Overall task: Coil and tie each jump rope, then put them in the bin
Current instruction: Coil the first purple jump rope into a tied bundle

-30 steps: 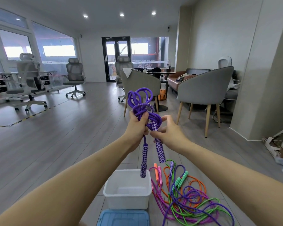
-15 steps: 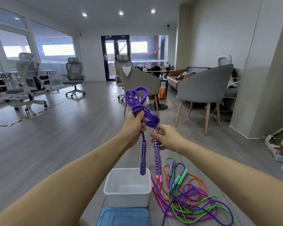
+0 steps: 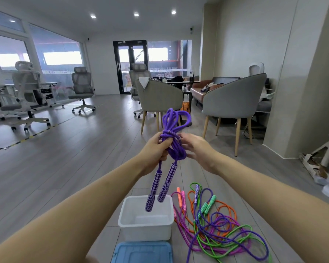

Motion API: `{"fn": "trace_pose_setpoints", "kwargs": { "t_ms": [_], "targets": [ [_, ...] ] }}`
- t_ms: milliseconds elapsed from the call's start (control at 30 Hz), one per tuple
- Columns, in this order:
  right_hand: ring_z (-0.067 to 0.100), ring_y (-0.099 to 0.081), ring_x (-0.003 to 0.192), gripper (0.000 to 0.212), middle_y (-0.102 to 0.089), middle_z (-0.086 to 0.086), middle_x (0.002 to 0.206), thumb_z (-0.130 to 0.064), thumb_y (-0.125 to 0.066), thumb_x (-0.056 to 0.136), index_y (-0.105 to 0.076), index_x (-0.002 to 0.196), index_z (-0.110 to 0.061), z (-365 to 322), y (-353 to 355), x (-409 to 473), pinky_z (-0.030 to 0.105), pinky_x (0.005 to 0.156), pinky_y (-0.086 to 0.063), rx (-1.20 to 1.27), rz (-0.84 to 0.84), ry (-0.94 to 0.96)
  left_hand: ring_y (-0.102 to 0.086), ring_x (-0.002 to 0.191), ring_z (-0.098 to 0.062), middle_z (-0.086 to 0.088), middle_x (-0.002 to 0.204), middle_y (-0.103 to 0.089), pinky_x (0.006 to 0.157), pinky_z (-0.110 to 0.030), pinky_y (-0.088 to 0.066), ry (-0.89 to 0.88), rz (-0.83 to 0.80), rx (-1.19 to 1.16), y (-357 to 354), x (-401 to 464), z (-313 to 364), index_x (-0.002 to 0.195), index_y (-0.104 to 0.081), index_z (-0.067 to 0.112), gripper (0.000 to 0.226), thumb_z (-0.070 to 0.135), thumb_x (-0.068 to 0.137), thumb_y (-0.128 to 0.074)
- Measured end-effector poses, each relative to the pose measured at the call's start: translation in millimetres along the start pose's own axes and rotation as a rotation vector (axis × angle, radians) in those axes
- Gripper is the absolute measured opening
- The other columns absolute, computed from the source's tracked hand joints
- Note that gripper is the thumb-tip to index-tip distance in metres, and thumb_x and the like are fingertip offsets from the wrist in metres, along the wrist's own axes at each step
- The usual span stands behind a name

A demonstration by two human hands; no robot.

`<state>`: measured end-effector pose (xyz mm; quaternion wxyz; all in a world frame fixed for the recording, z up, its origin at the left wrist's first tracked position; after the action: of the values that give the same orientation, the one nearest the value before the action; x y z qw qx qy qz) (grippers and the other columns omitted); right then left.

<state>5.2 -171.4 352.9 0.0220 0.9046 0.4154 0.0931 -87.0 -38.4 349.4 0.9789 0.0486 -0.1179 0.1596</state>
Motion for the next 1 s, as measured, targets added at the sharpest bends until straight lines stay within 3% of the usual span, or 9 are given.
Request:
{"fn": "trace_pose_setpoints", "kwargs": {
  "t_ms": [100, 233, 367, 500, 567, 700, 767, 867, 1000],
  "targets": [
    [0.028, -0.073, 0.109, 0.041, -0.075, 0.014, 0.116, -0.046, -0.053, 0.103, -0.067, 0.126, -0.015, -11.0, -7.4, -1.1, 0.042, 0.095, -0.058, 0.268, 0.023, 0.008, -0.048, 0.064, -0.006, -0.003, 0.086, -0.061, 0.062, -0.026, -0.036, 0.005, -0.064, 0.231, -12.3, -2.6, 2.0, 0.131, -0.063, 0.028, 0.031, 0.017, 0.102, -0.059],
    [0.033, -0.074, 0.099, 0.034, -0.073, 0.017, 0.114, -0.036, -0.054, 0.105, -0.068, 0.121, -0.011, -20.2, -5.7, -3.3, 0.046, 0.078, -0.062, 0.585, 0.143, -0.047, -0.068, 0.087, 0.001, 0.000, 0.115, -0.069, 0.074, -0.015, -0.050, 0.002, -0.073, 0.178, -21.1, -5.4, -2.2, 0.141, -0.051, 0.026, 0.051, 0.016, 0.096, -0.070],
    [0.030, -0.065, 0.123, 0.033, -0.069, 0.016, 0.131, -0.032, -0.046, 0.109, -0.065, 0.125, -0.009, -32.0, 2.2, -1.3, 0.040, 0.091, -0.057, 0.768, 0.179, -0.022, -0.062, 0.114, -0.012, -0.002, 0.129, -0.059, 0.088, -0.021, -0.054, 0.087, -0.120, 0.405, -24.2, -13.0, -32.0, 0.144, -0.033, 0.029, 0.082, 0.023, 0.081, -0.087],
    [0.025, -0.072, 0.103, 0.028, -0.075, 0.010, 0.109, -0.027, -0.058, 0.104, -0.067, 0.120, -0.005, -36.2, 4.3, -1.7, 0.042, 0.100, -0.054, 0.789, 0.203, -0.027, -0.062, 0.090, -0.014, -0.002, 0.101, -0.062, 0.093, -0.037, -0.055, 0.081, -0.071, 0.434, -29.5, -13.6, -42.4, 0.141, -0.042, 0.025, 0.058, 0.013, 0.091, -0.070],
    [0.020, -0.068, 0.081, 0.017, -0.070, 0.005, 0.086, -0.023, -0.069, 0.098, -0.070, 0.108, -0.008, -32.4, 8.6, 0.2, 0.040, 0.100, -0.053, 0.808, 0.222, -0.053, -0.064, 0.087, -0.014, -0.001, 0.098, -0.064, 0.083, -0.030, -0.054, 0.089, -0.060, 0.477, -27.8, -12.9, -42.3, 0.138, -0.045, 0.021, 0.046, 0.011, 0.096, -0.060],
    [0.012, -0.056, 0.058, 0.027, -0.059, -0.003, 0.070, -0.024, -0.085, 0.082, -0.071, 0.103, -0.015, -19.1, 22.9, 6.1, 0.035, 0.074, -0.056, 0.701, 0.293, -0.154, -0.056, 0.074, -0.011, 0.001, 0.090, -0.060, 0.065, -0.020, -0.045, 0.012, -0.037, 0.802, -17.3, -17.6, -42.6, 0.126, -0.046, 0.018, 0.027, 0.016, 0.101, -0.054],
    [0.012, -0.052, 0.053, 0.024, -0.054, -0.004, 0.064, -0.024, -0.087, 0.082, -0.067, 0.093, -0.018, -13.8, 29.2, 7.6, 0.035, 0.071, -0.056, 0.615, 0.351, -0.188, -0.056, 0.072, -0.011, 0.004, 0.088, -0.059, 0.061, -0.019, -0.042, -0.037, -0.053, 0.988, -13.5, -17.5, -43.3, 0.124, -0.047, 0.018, 0.023, 0.021, 0.103, -0.055],
    [0.014, -0.052, 0.054, 0.024, -0.053, -0.004, 0.059, -0.028, -0.084, 0.084, -0.065, 0.094, -0.018, -5.1, 38.4, 7.3, 0.036, 0.072, -0.058, 0.594, 0.445, -0.257, -0.064, 0.082, -0.016, -0.002, 0.099, -0.068, 0.071, -0.027, -0.053, -0.019, -0.104, 1.121, -9.4, -13.2, -45.8, 0.125, -0.052, 0.020, 0.026, 0.034, 0.104, -0.057],
    [0.013, -0.053, 0.051, 0.030, -0.052, -0.004, 0.056, -0.038, -0.069, 0.097, -0.057, 0.080, -0.016, 2.1, 53.3, 3.8, 0.032, 0.059, -0.056, 0.628, 0.543, -0.292, -0.066, 0.080, -0.018, -0.002, 0.092, -0.068, 0.078, -0.036, -0.059, -0.048, -0.136, 1.245, -8.2, -11.0, -43.7, 0.118, -0.058, 0.020, 0.024, 0.040, 0.105, -0.052]
  ]
}}
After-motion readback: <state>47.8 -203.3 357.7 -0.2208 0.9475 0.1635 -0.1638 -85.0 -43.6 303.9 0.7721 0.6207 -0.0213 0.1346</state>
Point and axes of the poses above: each hand's wrist, its own x-axis towards the middle knuckle, its own y-axis out of the back of the hand, z = x × y, the point moved 3 cm from there along x, towards the middle knuckle
